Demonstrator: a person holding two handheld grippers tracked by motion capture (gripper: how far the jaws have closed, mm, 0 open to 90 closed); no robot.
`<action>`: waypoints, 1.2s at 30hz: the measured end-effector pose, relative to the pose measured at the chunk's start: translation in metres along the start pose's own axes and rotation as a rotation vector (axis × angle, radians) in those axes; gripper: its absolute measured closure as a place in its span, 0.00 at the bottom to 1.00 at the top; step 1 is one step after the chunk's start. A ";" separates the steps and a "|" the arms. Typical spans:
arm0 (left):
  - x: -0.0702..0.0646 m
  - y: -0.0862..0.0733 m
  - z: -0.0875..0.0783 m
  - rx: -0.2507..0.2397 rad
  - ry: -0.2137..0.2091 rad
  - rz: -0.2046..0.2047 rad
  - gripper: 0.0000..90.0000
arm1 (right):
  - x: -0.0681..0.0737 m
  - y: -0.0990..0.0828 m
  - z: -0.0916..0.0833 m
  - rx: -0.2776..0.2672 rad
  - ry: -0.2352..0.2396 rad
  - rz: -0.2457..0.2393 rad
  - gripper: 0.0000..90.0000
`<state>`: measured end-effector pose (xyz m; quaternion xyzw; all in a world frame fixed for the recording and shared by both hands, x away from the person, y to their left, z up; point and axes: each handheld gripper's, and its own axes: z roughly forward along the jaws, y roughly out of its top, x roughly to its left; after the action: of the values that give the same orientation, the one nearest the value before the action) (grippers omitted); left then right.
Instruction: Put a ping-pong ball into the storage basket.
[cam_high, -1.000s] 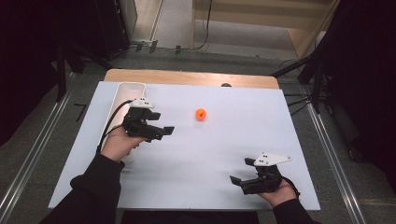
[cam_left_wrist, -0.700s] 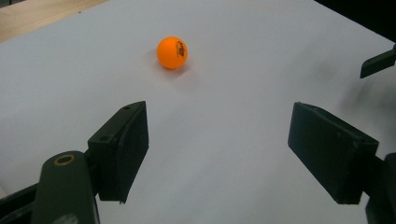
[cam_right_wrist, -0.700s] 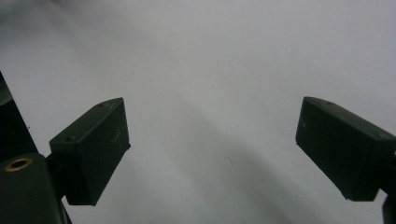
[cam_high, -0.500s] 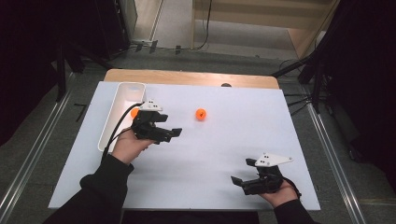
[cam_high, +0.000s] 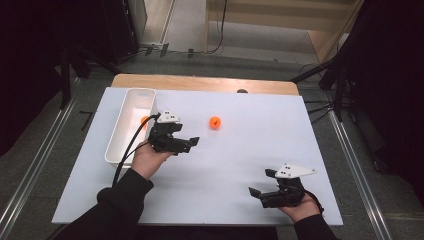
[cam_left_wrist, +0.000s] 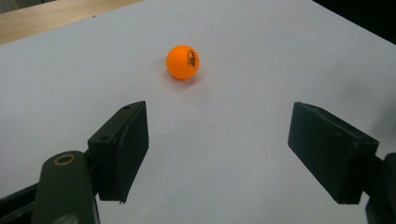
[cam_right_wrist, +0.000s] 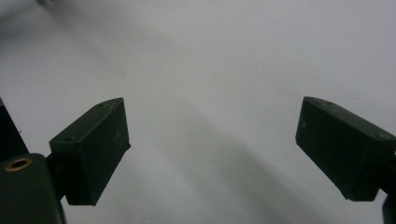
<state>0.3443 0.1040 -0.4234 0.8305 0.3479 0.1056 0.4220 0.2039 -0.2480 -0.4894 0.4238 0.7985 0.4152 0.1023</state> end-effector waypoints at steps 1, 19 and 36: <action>-0.001 0.000 0.002 -0.002 0.004 -0.001 0.23 | 0.000 0.000 0.000 -0.003 -0.002 -0.002 0.09; 0.004 0.003 0.027 -0.014 0.011 -0.022 0.23 | -0.002 0.000 -0.001 -0.014 -0.009 0.016 0.09; 0.007 0.021 0.048 0.000 0.014 -0.008 0.23 | -0.005 -0.001 -0.002 -0.027 -0.010 0.031 0.09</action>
<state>0.3822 0.0700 -0.4372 0.8283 0.3540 0.1097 0.4202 0.2051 -0.2536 -0.4897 0.4366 0.7857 0.4253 0.1056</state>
